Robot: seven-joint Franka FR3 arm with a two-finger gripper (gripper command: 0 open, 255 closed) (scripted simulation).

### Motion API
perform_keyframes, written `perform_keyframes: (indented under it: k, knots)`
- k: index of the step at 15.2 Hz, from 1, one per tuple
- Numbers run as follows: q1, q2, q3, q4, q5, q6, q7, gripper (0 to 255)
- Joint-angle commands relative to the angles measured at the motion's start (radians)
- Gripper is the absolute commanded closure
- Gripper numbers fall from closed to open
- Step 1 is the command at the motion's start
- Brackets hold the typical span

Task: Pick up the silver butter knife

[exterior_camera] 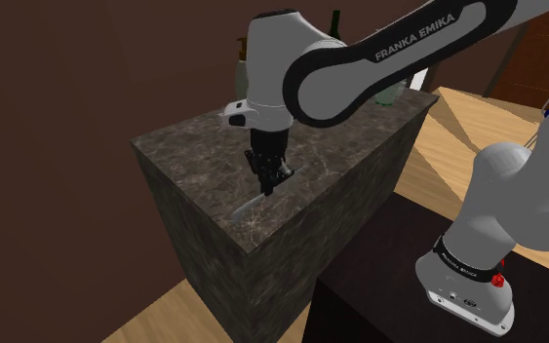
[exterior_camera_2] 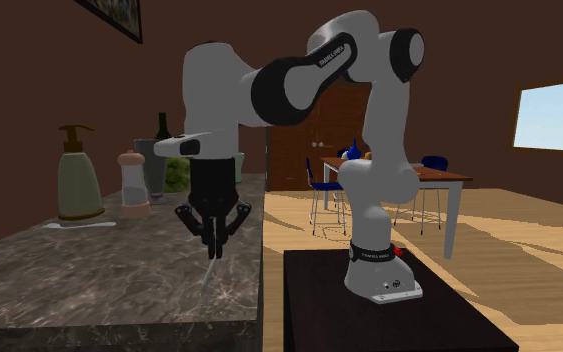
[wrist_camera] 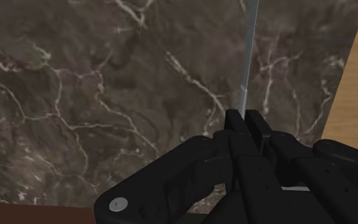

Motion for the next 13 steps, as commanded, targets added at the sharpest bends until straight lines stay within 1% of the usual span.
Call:
perform_keyframes:
  k: [1, 11, 13]
  knots:
    - [0.0, -0.009, -0.001, 0.019, 0.0, -0.029, 0.001, 255]
    - [-0.002, -0.049, -0.006, 0.117, 0.001, -0.165, 0.003, 255]
    - [-0.002, -0.049, -0.006, 0.118, 0.0, -0.167, 0.003, 255]
